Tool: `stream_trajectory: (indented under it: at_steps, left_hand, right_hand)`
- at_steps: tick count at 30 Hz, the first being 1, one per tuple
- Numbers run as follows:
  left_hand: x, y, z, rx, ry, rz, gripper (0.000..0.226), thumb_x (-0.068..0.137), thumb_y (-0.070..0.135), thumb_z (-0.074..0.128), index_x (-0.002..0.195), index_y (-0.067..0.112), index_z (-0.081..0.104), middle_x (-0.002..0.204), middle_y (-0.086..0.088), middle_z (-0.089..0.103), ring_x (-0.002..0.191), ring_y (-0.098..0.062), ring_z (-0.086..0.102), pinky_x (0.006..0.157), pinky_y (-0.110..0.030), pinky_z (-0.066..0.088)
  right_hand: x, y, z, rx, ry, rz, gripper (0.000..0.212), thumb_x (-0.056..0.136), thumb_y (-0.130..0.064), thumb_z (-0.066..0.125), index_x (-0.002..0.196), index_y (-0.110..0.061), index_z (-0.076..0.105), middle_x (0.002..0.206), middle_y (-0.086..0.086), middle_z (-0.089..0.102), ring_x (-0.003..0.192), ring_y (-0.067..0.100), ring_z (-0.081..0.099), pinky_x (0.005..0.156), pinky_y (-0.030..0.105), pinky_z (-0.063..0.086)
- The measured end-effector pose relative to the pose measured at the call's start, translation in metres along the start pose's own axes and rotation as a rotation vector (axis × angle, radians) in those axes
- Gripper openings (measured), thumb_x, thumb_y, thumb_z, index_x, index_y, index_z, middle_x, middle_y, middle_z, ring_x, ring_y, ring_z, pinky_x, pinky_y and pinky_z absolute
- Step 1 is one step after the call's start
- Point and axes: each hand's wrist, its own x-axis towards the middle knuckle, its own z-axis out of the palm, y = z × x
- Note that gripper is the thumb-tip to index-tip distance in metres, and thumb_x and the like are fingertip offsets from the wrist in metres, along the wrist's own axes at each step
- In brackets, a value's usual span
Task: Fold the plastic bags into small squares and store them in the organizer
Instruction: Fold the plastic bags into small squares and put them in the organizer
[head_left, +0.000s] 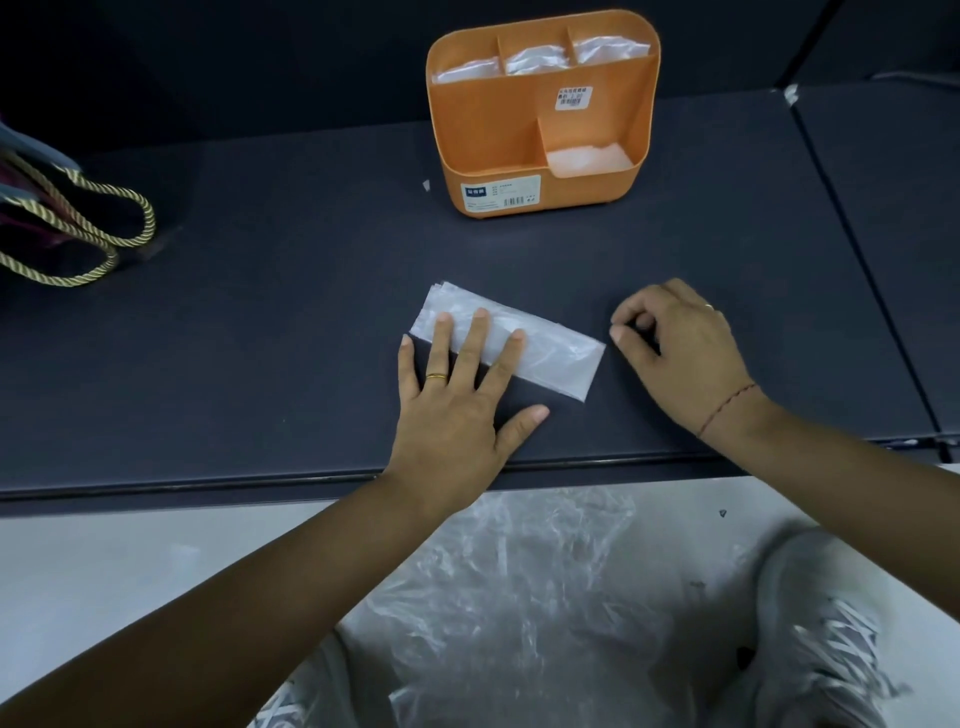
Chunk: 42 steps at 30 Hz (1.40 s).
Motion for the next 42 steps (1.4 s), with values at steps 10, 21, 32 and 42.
stream_trajectory:
  at_steps: [10,21,32,42]
  left_hand:
    - [0.008,-0.019,-0.009,-0.027,-0.09,-0.084,0.099,0.08,0.078,-0.013,0.158,0.018,0.002,0.165,-0.001,-0.006,0.151,-0.019,-0.011,0.119,-0.054,-0.009]
    - [-0.03,0.012,0.0,-0.27,0.197,0.371,0.083,0.093,0.061,0.045,0.149,0.002,0.033,0.158,-0.011,0.029,0.148,-0.022,0.023,0.123,-0.034,0.013]
    - [-0.026,0.02,0.008,-0.433,0.439,0.214,0.035,0.1,0.022,0.047,0.125,0.006,0.066,0.129,-0.006,0.065,0.122,-0.021,0.059,0.105,-0.035,0.044]
    - [-0.038,0.022,-0.008,-0.611,0.389,0.133,0.036,0.101,0.025,0.046,0.128,0.011,0.064,0.12,0.004,0.069,0.113,-0.005,0.061,0.098,-0.022,0.045]
  right_hand:
    - [-0.003,-0.02,-0.002,0.024,-0.169,0.046,0.019,0.081,-0.033,0.074,0.068,-0.029,0.06,0.092,-0.007,0.053,0.091,0.014,0.052,0.096,0.037,0.038]
    - [-0.023,-0.035,-0.02,0.311,-0.453,0.29,0.018,0.083,-0.031,0.073,0.078,-0.014,0.073,0.082,0.001,0.07,0.079,0.013,0.063,0.066,0.017,0.043]
    - [-0.02,-0.027,-0.029,0.48,-0.527,0.007,0.054,0.068,-0.043,0.084,0.116,-0.039,0.059,0.124,-0.014,0.05,0.108,-0.002,0.052,0.09,0.018,0.04]
    - [-0.017,-0.012,0.005,0.153,-0.384,-0.447,0.048,0.08,-0.022,0.073,0.125,-0.033,0.062,0.126,-0.024,0.057,0.123,0.002,0.042,0.106,0.036,0.029]
